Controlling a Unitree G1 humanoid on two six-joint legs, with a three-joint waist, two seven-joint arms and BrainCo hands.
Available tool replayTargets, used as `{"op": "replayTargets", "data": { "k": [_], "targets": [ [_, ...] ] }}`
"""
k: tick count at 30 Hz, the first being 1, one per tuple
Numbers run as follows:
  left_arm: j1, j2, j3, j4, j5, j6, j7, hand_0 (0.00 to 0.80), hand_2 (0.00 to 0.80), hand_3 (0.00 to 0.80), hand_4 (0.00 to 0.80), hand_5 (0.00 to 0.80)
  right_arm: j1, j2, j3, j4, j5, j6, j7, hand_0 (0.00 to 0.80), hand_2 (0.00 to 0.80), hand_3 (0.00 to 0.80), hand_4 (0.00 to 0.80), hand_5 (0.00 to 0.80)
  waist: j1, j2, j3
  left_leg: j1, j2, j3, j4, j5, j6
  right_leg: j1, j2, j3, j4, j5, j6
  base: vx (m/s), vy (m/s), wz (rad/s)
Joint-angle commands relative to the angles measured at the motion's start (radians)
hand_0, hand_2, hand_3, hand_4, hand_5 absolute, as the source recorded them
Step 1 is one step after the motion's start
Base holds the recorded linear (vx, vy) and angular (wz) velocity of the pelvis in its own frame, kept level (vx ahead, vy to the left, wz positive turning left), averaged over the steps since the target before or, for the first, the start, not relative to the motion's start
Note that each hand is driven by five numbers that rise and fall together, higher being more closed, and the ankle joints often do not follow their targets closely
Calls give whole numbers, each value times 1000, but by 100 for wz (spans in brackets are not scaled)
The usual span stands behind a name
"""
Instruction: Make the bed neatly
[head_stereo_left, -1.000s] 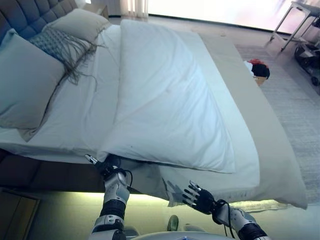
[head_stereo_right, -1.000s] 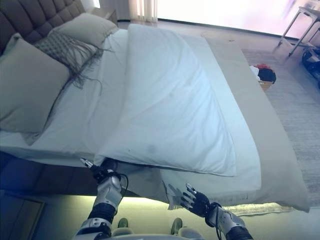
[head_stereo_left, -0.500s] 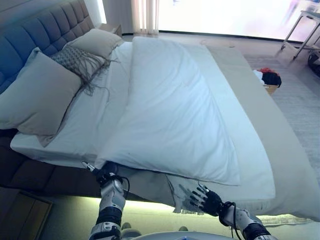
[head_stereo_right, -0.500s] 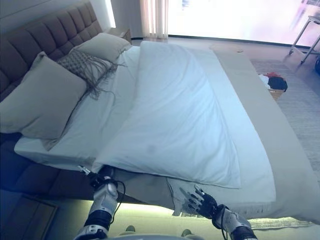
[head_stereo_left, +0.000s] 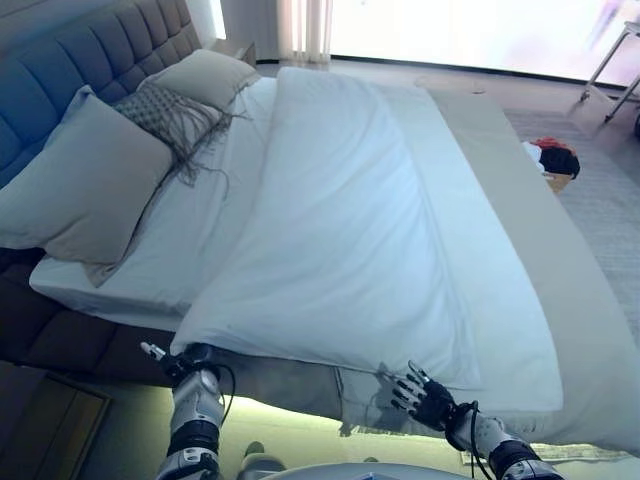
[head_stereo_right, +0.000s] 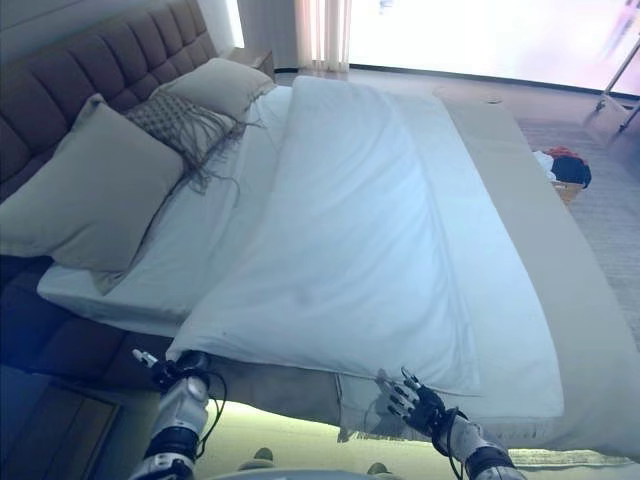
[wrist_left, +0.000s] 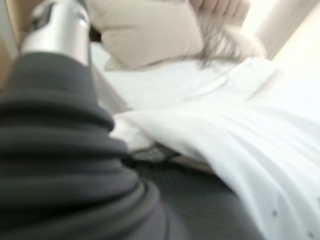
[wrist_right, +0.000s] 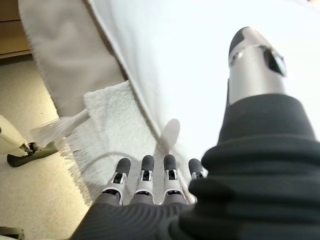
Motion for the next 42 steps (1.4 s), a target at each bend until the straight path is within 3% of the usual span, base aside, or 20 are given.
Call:
{"op": "replayTargets", "data": {
  "k": [1, 4, 7, 9, 12, 16, 19, 21, 25, 27, 31, 37, 42],
  "targets": [
    [139, 623, 409, 102, 10, -289, -31, 0, 0, 0, 0, 0, -12, -51, -7, 110, 13, -42, 39, 0, 0, 0, 0, 0, 163, 4, -117, -60, -110, -23, -4, -12, 57, 62, -136, 34, 6, -69, 115, -7, 44, -2],
    [158, 696, 447, 193, 10, -260, 35, 0, 0, 0, 0, 0, -27, -62, -1, 141, 2, -50, 61, 0, 0, 0, 0, 0, 180, 7, -122, -68, -117, -35, -4, -10, 60, 62, -140, 24, 6, -68, 120, -19, 34, -4],
    [176, 770, 464, 296, 10, -131, 77, 0, 0, 0, 0, 0, -41, -70, 14, 163, -9, -58, 83, 0, 0, 0, 0, 0, 191, 11, -127, -77, -121, -41, -4, -5, 61, 59, -144, 15, 6, -63, 124, -16, 22, 0],
    [198, 823, 478, 375, 10, -6, 63, 0, 0, 0, 0, 0, -47, -77, 25, 160, -11, -53, 90, 0, 0, 0, 0, 0, 194, 15, -127, -81, -122, -40, -4, -3, 61, 58, -146, 12, 6, -59, 127, -16, 16, -2],
    [269, 894, 491, 463, 13, 303, 22, 0, 0, 0, 0, 0, -42, -82, 39, 153, -19, -47, 87, 0, 0, 0, 0, 0, 204, 23, -124, -87, -125, -43, -4, -1, 62, 51, -150, 6, 6, -53, 130, -21, 18, -2],
    [290, 892, 471, 464, 255, 655, -198, 0, 0, 0, 0, 0, -32, -83, 36, 165, -37, -47, 92, 0, 0, 0, 0, 0, 217, 25, -116, -93, -129, -50, -4, 0, 66, 52, -153, -5, 6, -50, 131, -35, 4, 6],
    [272, 855, 421, 438, 471, 788, -357, 0, 0, 0, 0, 0, -34, -77, 30, 194, -64, -59, 117, 0, 0, 0, 0, 0, 229, 24, -111, -98, -132, -58, -4, 1, 68, 54, -153, -14, 6, -51, 131, -30, 2, 18],
    [263, 831, 381, 428, 611, 834, -462, 0, 0, 0, 0, 0, -39, -74, 30, 210, -83, -74, 125, 0, 0, 0, 0, 0, 234, 23, -107, -99, -132, -62, -4, 1, 69, 54, -153, -18, 6, -50, 129, -26, 28, 20],
    [263, 792, 310, 414, 741, 848, -588, 0, 0, 0, 0, 0, -51, -84, 33, 218, -120, -70, 130, 0, 0, 0, 0, 0, 238, 28, -100, -99, -130, -59, -4, 1, 73, 52, -151, -16, 6, -50, 126, -37, 77, 10],
    [273, 767, 275, 406, 773, 820, -587, 0, 0, 0, 0, 0, -58, -90, 37, 219, -139, -65, 135, 0, 0, 0, 0, 0, 243, 29, -93, -97, -129, -60, -4, 0, 76, 55, -150, -18, 6, -51, 124, -30, 106, 2],
    [276, 806, 280, 423, 739, 812, -550, 0, 0, 0, 0, 0, -63, -110, 55, 222, -170, -66, 155, 0, 0, 0, 0, 0, 246, 32, -87, -94, -128, -62, -4, -1, 79, 57, -154, -21, 9, -51, 122, -2, 114, 9],
    [221, 921, 354, 448, 478, 727, -325, 0, 0, 0, 0, 0, -64, -93, 88, 218, -152, -97, 145, 0, 0, 0, 0, 0, 257, 24, -88, -100, -136, -84, -4, -7, 82, 63, -157, -29, 10, -59, 119, 2, 50, 4],
    [234, 951, 436, 447, 287, 615, -176, 0, 0, 0, 0, 0, -66, -91, 87, 215, -129, -90, 126, 0, 0, 0, 0, 0, 260, 8, -91, -98, -136, -91, -3, -15, 81, 62, -153, -30, 9, -69, 116, 0, 0, 0]
  ]
}}
